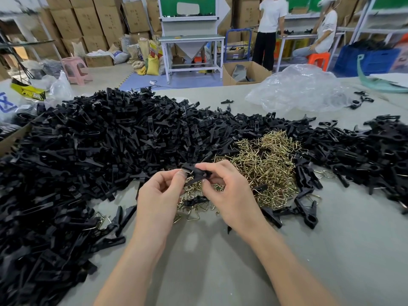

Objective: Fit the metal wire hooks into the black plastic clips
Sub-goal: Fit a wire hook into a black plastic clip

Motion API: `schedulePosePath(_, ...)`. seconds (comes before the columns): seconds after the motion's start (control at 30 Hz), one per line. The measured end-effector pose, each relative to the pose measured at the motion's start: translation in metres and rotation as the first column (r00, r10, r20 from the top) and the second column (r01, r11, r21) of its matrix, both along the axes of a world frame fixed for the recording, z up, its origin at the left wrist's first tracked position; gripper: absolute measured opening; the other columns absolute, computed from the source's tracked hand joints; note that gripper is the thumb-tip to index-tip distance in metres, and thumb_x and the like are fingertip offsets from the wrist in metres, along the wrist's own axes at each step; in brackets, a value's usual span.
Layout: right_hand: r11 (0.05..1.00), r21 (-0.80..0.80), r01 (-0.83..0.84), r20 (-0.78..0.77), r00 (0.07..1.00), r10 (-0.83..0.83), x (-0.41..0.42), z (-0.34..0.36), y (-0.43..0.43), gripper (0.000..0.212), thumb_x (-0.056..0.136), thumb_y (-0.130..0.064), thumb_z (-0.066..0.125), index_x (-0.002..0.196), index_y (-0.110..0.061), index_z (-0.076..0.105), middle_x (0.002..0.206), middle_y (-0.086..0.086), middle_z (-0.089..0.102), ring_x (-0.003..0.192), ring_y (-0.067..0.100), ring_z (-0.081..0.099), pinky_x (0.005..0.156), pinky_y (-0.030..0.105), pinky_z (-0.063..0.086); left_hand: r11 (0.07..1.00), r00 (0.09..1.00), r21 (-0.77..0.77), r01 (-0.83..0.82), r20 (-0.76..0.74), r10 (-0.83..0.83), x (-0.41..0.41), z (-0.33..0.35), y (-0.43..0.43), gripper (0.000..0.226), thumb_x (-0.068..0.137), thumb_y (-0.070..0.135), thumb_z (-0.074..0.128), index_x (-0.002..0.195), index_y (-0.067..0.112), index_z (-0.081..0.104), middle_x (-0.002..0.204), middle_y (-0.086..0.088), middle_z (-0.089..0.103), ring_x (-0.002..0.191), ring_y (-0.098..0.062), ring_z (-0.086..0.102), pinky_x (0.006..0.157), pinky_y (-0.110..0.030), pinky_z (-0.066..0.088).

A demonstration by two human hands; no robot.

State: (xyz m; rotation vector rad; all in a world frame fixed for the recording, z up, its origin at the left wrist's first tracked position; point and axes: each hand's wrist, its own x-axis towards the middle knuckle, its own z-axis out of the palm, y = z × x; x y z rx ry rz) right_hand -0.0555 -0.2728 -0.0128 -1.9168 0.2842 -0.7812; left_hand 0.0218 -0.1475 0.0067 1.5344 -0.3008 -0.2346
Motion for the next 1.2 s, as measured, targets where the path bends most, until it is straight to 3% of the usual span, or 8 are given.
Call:
schedulePosePath(0.13,0.999,-0.036,-0.008,-0.007,1.0,0.008,-0.002,0.002,0.001,0.036,0.094,-0.01,0.066,0.122,-0.032,0.069,0.106,-0.017,0.057,0.099,0.007,0.063,0.088,0.014,0.048,1.0,1.0,0.017,-0.01,-0.007,0.01,0.002,-0.002,0.0,0.011,0.094,0.026,0.068,0.087,0.02,0.073,0.07,0.009,0.066,0.062,-0.003,0.056,0.067,-0.02,0.048)
schedulePosePath(0.43,0.958,-0.286,0.026,-0.016,0.999,-0.032,-0.003,0.004,0.004,0.033,0.094,-0.009,0.067,0.125,-0.018,0.069,0.104,-0.009,0.054,0.091,0.0,0.056,0.085,0.014,0.046,1.0,0.994,0.018,0.022,-0.107,-0.02,-0.001,-0.003,-0.002,0.008,0.096,0.022,0.065,0.096,0.019,0.073,0.082,0.0,0.073,0.069,-0.006,0.065,0.06,-0.016,0.052)
schedulePosePath(0.63,0.937,-0.348,0.032,-0.014,0.999,-0.039,-0.003,0.004,0.009,0.035,0.093,-0.014,0.071,0.127,-0.018,0.067,0.101,-0.015,0.052,0.088,-0.004,0.053,0.083,0.011,0.044,0.992,0.997,0.118,0.033,0.061,-0.04,-0.001,-0.002,0.0,0.032,0.102,0.015,0.051,0.125,0.036,0.049,0.089,0.01,0.075,0.075,-0.01,0.073,0.058,-0.016,0.052)
schedulePosePath(0.73,0.957,-0.291,0.008,0.015,1.0,-0.004,-0.002,0.005,0.014,0.03,0.089,-0.015,0.077,0.117,-0.02,0.07,0.098,-0.009,0.06,0.087,0.003,0.058,0.083,0.011,0.045,0.989,0.999,0.146,0.038,0.001,-0.039,0.002,-0.002,0.001,0.034,0.101,0.007,0.045,0.111,0.03,0.068,0.089,0.008,0.076,0.08,-0.017,0.072,0.07,-0.03,0.059)
schedulePosePath(0.83,0.982,-0.184,-0.031,0.034,0.999,0.038,0.001,0.005,0.019,0.028,0.086,-0.017,0.08,0.113,-0.023,0.073,0.096,-0.015,0.061,0.088,0.004,0.06,0.082,0.01,0.045,0.994,0.986,0.036,0.099,-0.142,-0.093,0.003,-0.002,0.003,0.044,0.096,0.0,0.038,0.097,0.026,0.074,0.094,-0.008,0.077,0.081,-0.024,0.072,0.075,-0.041,0.059)
schedulePosePath(1.0,0.993,-0.087,-0.075,0.037,0.996,0.078,0.003,0.003,0.02,0.029,0.083,-0.026,0.081,0.11,-0.032,0.075,0.1,-0.021,0.063,0.1,0.004,0.06,0.088,0.01,0.042,0.964,0.916,-0.216,0.157,-0.333,-0.224,0.005,0.0,0.0,0.036,0.09,-0.003,0.036,0.102,0.0,0.07,0.094,-0.016,0.076,0.077,-0.022,0.07,0.057,-0.026,0.056)
schedulePosePath(1.1,0.983,-0.182,-0.024,0.068,0.997,0.037,0.005,0.0,0.022,0.028,0.082,-0.031,0.081,0.109,-0.033,0.076,0.109,-0.021,0.065,0.11,0.007,0.053,0.095,0.012,0.038,0.915,0.847,-0.378,0.144,-0.431,-0.312,0.005,0.005,0.0,0.028,0.094,0.015,0.041,0.1,0.002,0.065,0.088,-0.013,0.066,0.071,-0.02,0.066,0.054,-0.026,0.055)
schedulePosePath(1.2,0.968,-0.25,-0.006,0.084,0.996,0.028,0.008,-0.003,0.026,0.024,0.084,-0.033,0.079,0.108,-0.032,0.077,0.121,-0.02,0.061,0.122,0.006,0.045,0.103,0.02,0.038,0.914,0.835,-0.348,0.207,-0.425,-0.35,0.002,0.006,-0.002,0.042,0.099,0.038,0.04,0.11,0.006,0.064,0.094,-0.013,0.06,0.072,-0.018,0.061,0.059,-0.027,0.053)
